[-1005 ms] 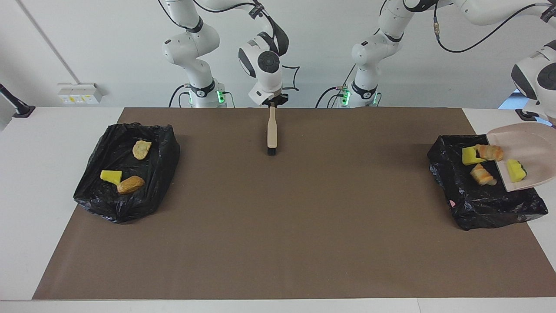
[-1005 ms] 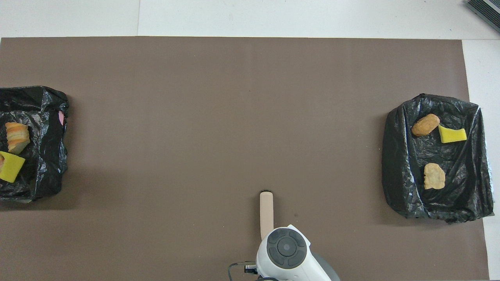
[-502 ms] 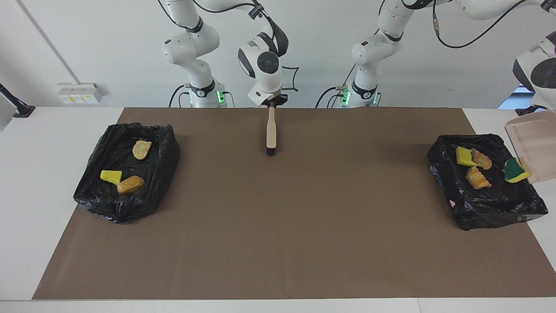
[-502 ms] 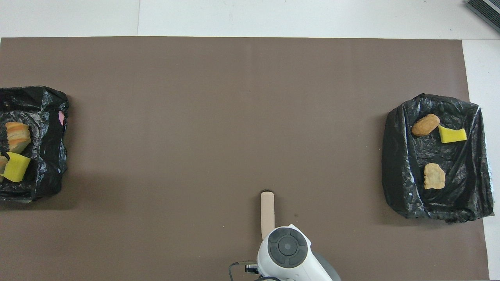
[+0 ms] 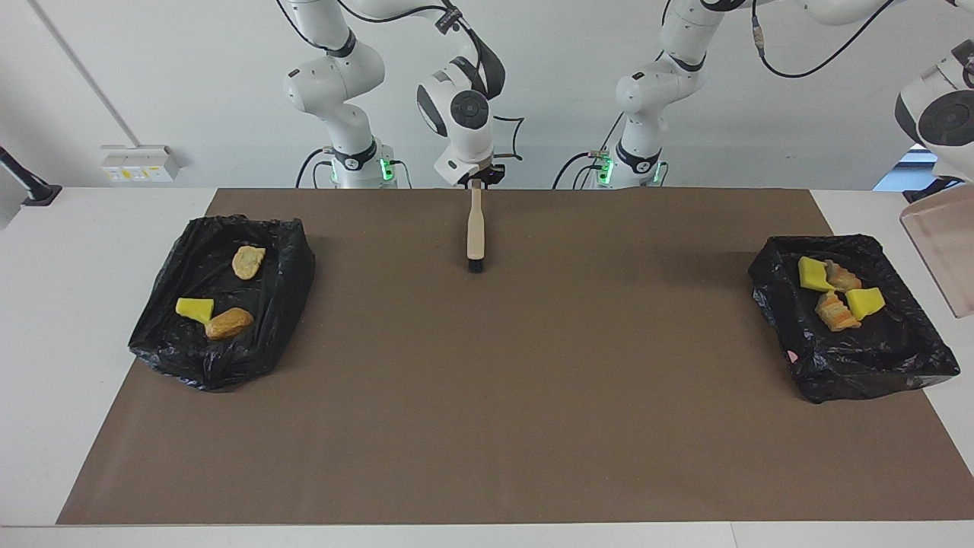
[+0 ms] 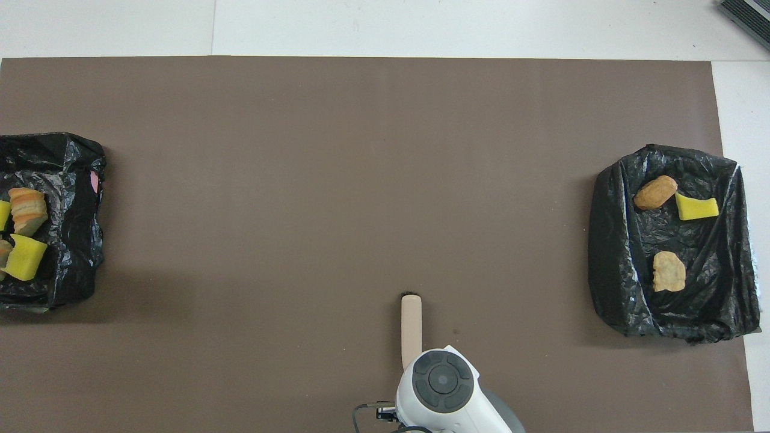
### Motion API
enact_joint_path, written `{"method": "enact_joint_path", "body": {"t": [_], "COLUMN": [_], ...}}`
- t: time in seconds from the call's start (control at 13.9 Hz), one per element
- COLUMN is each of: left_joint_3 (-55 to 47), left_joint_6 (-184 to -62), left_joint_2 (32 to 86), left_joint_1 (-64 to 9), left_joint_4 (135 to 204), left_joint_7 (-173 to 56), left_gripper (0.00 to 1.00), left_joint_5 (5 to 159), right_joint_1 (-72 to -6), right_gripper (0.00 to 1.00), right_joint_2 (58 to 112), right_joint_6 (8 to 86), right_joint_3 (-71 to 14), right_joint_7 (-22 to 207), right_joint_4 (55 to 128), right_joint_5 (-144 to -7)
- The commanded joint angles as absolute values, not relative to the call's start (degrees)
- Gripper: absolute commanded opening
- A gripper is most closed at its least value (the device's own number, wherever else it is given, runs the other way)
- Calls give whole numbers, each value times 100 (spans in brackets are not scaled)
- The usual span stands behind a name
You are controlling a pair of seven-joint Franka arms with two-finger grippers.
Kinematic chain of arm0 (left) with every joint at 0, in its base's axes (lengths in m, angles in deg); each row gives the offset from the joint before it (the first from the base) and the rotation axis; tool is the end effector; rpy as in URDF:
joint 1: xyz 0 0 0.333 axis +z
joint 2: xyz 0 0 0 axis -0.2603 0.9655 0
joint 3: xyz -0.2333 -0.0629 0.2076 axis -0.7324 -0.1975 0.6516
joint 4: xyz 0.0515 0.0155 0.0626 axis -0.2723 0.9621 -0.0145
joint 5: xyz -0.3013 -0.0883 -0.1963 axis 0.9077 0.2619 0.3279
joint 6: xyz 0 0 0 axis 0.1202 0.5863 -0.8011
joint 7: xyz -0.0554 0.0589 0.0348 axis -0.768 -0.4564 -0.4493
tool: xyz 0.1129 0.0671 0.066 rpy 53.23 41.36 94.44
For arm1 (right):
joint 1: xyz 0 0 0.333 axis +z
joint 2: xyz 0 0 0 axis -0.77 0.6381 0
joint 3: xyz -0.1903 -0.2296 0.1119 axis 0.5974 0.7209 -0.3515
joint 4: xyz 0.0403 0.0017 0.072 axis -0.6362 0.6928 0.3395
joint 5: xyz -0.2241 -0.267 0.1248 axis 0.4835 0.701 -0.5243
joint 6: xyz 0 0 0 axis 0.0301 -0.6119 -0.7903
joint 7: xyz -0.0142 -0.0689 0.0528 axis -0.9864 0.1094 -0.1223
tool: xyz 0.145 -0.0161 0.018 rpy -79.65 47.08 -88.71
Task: Sweep and dump trash in bin
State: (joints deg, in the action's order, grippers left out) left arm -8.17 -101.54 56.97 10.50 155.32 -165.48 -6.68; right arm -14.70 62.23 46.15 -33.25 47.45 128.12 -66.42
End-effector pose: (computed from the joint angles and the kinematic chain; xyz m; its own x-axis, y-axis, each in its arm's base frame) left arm 0.5665 0.2804 0.5631 -0.0735 -0.4942 -0.8663 -0.9939 0.1079 0.0228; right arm 0.2520 0.3253 0.3113 0.9197 -0.0393 -0.3907 -0.0480 -0.9988 -0.0127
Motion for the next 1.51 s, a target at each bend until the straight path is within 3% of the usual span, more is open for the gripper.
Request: {"method": "enact_joint_path", "body": {"t": [0.0, 0.07, 0.36, 0.65, 1.44], "left_joint_3": [-848, -848, -857, -857, -848], "left_joint_6": [-9944, -9892, -9409, -9136, -8881], "left_joint_2": [5593, 5610, 5628, 5681, 6550], "left_joint_1": [734, 637, 330, -268, -2676], "left_joint_4": [15456, 15456, 15517, 15667, 15413], "left_joint_7": [-16451, -16407, -16013, -14634, -9187], "left_gripper": [0, 0, 0, 0, 0], "left_joint_5": [302, 906, 2141, 2783, 4427], "right_joint_1": [-1528, -1537, -1826, -2318, -3821], "right_gripper": [88, 100, 100, 100, 100], "right_joint_2": [6186, 6195, 6221, 6722, 6740], "right_joint_6": [4627, 4601, 4530, 4522, 4109], "right_joint_3": [-3330, -3313, -3286, -3286, -3313], "right_joint_7": [4873, 4926, 4979, 5049, 6129], "right_joint_4": [12764, 12694, 12325, 11579, 10479], "right_joint_5": [-6574, -6557, -6233, -5565, -4404]}}
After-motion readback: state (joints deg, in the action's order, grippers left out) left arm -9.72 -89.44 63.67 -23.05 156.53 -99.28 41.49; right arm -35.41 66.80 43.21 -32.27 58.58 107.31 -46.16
